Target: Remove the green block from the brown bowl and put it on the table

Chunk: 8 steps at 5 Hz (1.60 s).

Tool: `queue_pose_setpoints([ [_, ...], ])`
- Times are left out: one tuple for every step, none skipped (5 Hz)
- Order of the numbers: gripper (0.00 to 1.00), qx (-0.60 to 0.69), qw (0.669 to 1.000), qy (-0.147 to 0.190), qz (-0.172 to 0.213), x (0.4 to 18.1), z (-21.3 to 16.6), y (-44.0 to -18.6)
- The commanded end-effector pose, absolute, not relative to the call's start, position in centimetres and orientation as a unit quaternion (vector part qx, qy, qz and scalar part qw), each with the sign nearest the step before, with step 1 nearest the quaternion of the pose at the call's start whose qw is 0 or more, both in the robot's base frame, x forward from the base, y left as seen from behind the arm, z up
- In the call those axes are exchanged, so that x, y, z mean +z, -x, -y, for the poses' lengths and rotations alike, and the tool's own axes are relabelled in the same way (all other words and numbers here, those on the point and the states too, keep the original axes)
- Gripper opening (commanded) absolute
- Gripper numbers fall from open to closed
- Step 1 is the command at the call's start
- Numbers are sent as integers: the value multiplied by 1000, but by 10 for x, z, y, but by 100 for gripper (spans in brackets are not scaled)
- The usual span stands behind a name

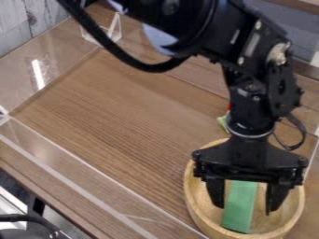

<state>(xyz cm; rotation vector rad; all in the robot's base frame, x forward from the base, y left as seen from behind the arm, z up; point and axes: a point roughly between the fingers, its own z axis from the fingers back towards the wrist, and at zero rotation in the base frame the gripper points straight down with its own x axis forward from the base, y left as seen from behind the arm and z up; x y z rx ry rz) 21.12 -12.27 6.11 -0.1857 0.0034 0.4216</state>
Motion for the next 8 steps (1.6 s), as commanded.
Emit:
queue_pose_setpoints([
  [100, 197, 976, 97, 5, 54, 127, -215],
  [100, 179, 979, 98, 1, 42, 135, -215],
  [100, 172, 980, 98, 3, 41, 142, -217],
  [100, 164, 981, 98, 7, 44, 149, -218],
  [100, 167, 981, 95, 11, 35, 151, -218],
  [100, 169, 981, 95, 17, 28, 153, -217],
  [100, 182, 979, 93, 22, 22, 159, -215],
  [100, 195, 976, 91, 25, 19, 162, -212],
])
